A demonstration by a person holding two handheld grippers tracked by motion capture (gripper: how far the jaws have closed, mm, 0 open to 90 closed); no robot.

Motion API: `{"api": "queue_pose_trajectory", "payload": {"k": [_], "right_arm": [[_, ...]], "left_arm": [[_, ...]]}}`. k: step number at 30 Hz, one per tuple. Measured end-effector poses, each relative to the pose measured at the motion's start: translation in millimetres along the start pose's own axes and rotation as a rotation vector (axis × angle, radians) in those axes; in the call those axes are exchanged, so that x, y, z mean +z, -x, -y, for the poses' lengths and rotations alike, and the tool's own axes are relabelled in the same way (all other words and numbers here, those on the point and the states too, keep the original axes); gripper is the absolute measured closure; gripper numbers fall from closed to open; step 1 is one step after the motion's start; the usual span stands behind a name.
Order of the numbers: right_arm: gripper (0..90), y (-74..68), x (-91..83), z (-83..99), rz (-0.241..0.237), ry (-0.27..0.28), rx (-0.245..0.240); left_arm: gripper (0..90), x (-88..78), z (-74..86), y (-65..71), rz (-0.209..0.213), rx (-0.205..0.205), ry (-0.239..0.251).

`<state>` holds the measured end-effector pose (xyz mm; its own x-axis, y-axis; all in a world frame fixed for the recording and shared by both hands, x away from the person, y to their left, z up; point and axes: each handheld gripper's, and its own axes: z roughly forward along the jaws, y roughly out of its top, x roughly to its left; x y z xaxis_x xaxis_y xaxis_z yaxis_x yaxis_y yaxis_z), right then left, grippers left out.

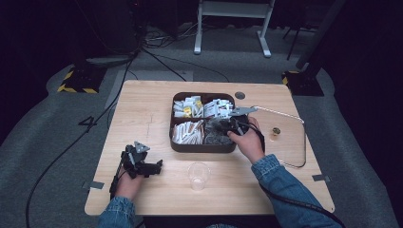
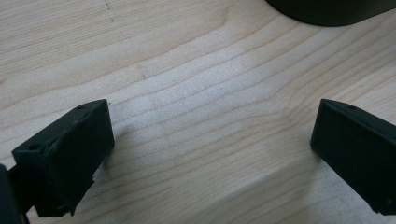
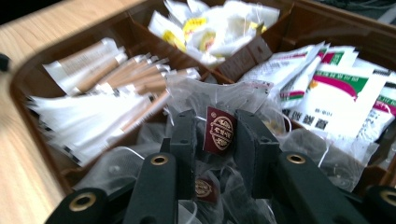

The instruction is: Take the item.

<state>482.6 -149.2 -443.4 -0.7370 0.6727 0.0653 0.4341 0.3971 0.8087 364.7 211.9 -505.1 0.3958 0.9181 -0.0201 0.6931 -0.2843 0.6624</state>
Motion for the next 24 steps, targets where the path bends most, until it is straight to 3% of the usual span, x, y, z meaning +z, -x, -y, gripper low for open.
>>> {"api": "queue_pose_trajectory", "payload": {"k": [11, 24], "right_arm": [[70.3, -5.3, -21.5, -7.8, -0.067, 0.128, 0.038], [70.2, -12.2, -43.5, -12.1, -0.152, 0.201, 0.067]], "left_arm": [[0.0, 0.0, 0.0, 0.0, 0.000, 0.000, 0.000], [0.0, 0.0, 0.0, 0.1, -0.001, -0.001, 0.000]]}}
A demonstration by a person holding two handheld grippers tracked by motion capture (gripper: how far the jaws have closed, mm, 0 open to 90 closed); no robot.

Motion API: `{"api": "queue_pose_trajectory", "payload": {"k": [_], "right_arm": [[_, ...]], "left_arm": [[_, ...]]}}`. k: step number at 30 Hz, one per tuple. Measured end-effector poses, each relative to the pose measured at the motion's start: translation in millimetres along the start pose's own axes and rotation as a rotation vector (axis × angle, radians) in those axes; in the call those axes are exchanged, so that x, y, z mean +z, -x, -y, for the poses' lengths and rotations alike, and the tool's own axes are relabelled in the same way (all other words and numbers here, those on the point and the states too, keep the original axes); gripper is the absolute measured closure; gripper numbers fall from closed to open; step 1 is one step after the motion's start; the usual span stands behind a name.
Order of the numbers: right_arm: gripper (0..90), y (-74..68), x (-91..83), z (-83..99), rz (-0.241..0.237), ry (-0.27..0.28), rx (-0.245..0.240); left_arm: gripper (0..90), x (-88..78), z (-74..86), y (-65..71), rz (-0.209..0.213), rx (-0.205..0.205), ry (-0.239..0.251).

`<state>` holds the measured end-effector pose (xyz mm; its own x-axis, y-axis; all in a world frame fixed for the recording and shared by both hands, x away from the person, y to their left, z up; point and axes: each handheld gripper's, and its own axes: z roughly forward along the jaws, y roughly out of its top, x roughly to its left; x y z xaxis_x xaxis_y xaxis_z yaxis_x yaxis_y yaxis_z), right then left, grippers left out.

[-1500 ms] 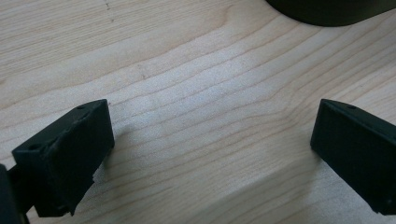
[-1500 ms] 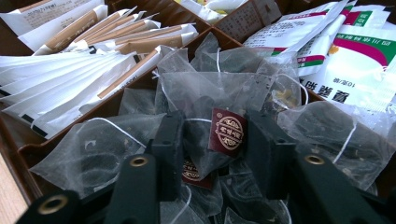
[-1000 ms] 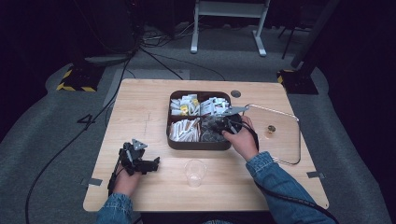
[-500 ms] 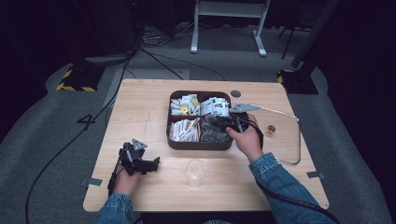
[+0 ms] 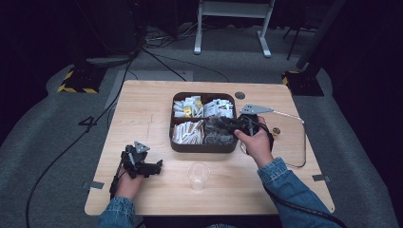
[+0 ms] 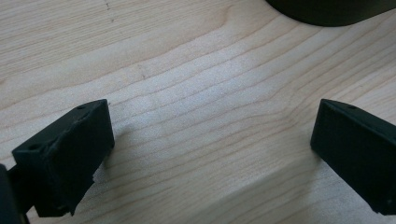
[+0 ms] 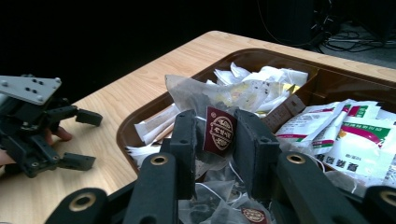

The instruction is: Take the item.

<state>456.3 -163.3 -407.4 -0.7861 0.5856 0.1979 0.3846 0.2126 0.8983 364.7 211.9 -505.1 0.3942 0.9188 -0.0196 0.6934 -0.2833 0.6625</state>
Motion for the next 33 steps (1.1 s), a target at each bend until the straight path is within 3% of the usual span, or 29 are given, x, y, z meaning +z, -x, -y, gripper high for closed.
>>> {"api": "queue_pose_trajectory", "payload": {"k": [10, 21, 33], "right_arm": [[70.2, -15.3, -12.4, 1.5, -0.041, 0.017, -0.014], [70.2, -43.9, -24.4, 9.3, -0.132, 0.003, -0.031], [70.1, -74.5, -32.6, 14.8, -0.181, -0.014, -0.071]], "left_arm": [[0.0, 0.0, 0.0, 0.0, 0.000, 0.000, 0.000], [0.0, 0.0, 0.0, -0.1, 0.001, 0.001, 0.000], [0.0, 1.0, -0.9, 0.8, 0.004, 0.000, 0.002]]}}
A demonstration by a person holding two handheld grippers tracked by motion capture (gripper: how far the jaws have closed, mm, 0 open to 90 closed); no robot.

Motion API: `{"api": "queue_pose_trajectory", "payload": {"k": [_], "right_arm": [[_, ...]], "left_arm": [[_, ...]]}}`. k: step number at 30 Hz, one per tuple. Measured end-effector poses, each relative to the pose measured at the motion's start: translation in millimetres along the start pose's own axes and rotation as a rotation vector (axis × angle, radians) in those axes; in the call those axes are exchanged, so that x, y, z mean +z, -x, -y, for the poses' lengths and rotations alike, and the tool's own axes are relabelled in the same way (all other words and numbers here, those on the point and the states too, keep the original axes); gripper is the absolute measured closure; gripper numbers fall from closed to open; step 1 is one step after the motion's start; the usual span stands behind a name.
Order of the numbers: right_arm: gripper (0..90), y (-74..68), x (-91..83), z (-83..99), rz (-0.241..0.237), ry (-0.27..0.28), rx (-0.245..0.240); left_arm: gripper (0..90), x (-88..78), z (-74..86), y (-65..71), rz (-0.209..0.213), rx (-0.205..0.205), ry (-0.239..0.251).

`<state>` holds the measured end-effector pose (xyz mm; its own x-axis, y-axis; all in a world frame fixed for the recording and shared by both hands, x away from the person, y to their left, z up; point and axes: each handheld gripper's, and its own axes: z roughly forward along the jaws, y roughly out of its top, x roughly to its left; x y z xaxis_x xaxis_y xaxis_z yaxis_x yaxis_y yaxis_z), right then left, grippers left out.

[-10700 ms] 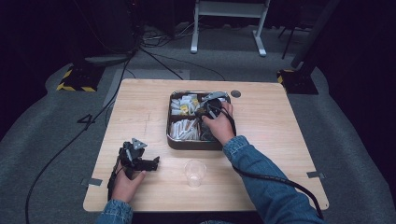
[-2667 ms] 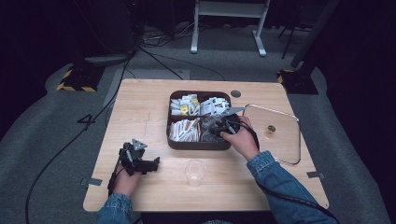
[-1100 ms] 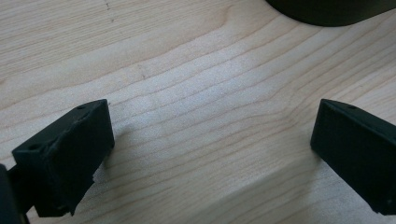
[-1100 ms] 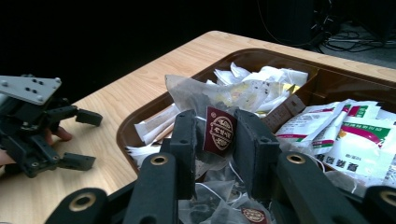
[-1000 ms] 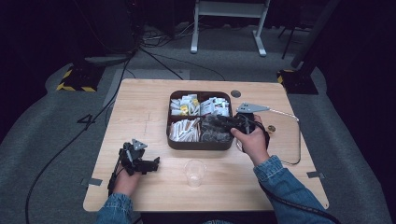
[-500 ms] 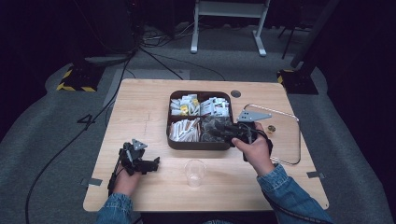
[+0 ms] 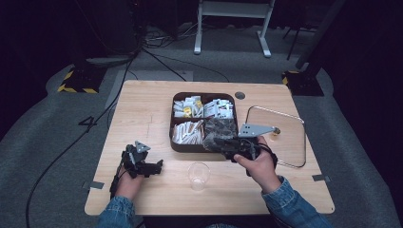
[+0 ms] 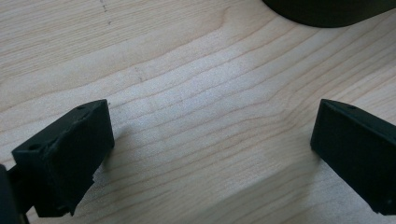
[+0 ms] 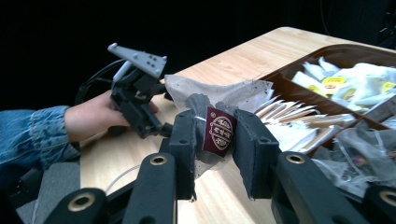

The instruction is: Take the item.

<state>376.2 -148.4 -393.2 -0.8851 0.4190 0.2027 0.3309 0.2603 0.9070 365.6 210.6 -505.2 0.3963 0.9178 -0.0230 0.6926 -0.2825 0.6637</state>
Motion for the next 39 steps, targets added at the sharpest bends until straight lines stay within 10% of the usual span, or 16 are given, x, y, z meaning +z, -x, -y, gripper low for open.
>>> {"api": "queue_pose_trajectory", "payload": {"k": [39], "right_arm": [[70.0, -43.1, 26.3, 18.3, -0.100, -0.239, -0.088]], "left_arm": [[0.0, 0.3, -0.3, -0.3, 0.004, 0.004, 0.000]]}}
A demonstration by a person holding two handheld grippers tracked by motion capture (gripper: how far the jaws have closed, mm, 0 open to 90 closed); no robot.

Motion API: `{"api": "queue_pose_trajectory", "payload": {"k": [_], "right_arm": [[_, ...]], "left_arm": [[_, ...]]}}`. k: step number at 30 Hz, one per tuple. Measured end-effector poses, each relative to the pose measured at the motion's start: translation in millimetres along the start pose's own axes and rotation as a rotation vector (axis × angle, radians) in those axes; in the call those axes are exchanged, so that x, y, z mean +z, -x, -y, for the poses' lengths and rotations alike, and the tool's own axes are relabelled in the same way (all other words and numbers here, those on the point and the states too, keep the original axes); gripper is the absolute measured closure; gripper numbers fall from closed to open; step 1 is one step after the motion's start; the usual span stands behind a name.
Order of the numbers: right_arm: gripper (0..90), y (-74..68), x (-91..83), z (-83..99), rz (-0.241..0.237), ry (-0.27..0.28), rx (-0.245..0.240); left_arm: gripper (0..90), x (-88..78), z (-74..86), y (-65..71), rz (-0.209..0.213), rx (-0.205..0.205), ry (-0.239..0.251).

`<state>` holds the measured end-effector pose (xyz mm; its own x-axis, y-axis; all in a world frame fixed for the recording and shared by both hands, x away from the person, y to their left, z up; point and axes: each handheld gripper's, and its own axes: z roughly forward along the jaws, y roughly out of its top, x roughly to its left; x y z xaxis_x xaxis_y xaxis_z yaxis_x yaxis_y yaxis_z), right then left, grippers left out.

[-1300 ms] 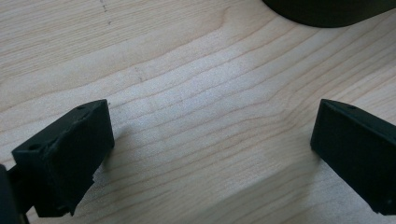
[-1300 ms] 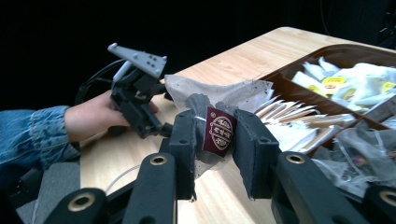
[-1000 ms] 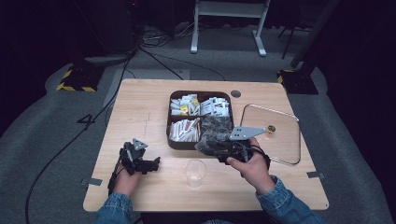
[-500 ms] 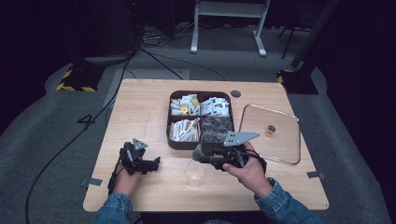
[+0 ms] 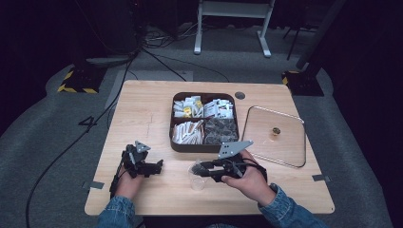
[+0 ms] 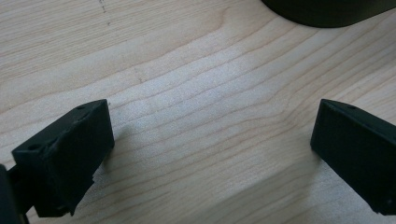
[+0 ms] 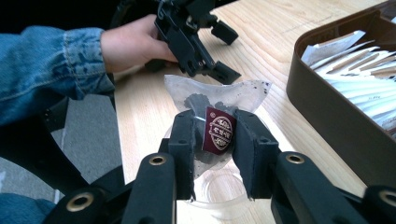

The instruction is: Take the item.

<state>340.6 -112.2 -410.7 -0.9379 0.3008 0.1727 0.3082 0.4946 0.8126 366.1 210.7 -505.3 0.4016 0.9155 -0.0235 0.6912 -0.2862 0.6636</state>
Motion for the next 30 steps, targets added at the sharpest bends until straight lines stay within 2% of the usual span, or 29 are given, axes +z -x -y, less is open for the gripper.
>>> {"api": "queue_pose_trajectory", "payload": {"k": [4, 6, 8, 14, 20, 30], "right_arm": [[69.9, 1.1, 4.4, 2.9, 0.001, -0.031, 0.009], [64.9, 1.2, 7.0, 3.8, -0.012, -0.054, 0.013], [55.9, 0.7, 8.6, 4.0, -0.019, -0.023, 0.014], [54.2, 0.9, 4.7, 1.1, -0.018, 0.022, 0.008], [49.4, 5.7, -1.0, -1.0, 0.022, 0.062, 0.004], [48.2, 19.0, -16.2, -3.2, 0.094, 0.123, 0.021]], "left_arm": [[0.0, 0.0, 0.0, -0.1, -0.001, 0.001, 0.000], [0.0, 0.0, 0.0, 0.0, 0.000, 0.000, 0.000], [0.0, 0.0, 0.0, 0.0, 0.000, 0.001, 0.000], [0.0, 0.0, 0.0, -0.1, 0.000, 0.001, 0.000], [0.0, 0.0, 0.0, -0.1, 0.000, 0.001, 0.000], [0.0, 0.1, -0.3, -0.3, 0.001, 0.003, -0.001]]}}
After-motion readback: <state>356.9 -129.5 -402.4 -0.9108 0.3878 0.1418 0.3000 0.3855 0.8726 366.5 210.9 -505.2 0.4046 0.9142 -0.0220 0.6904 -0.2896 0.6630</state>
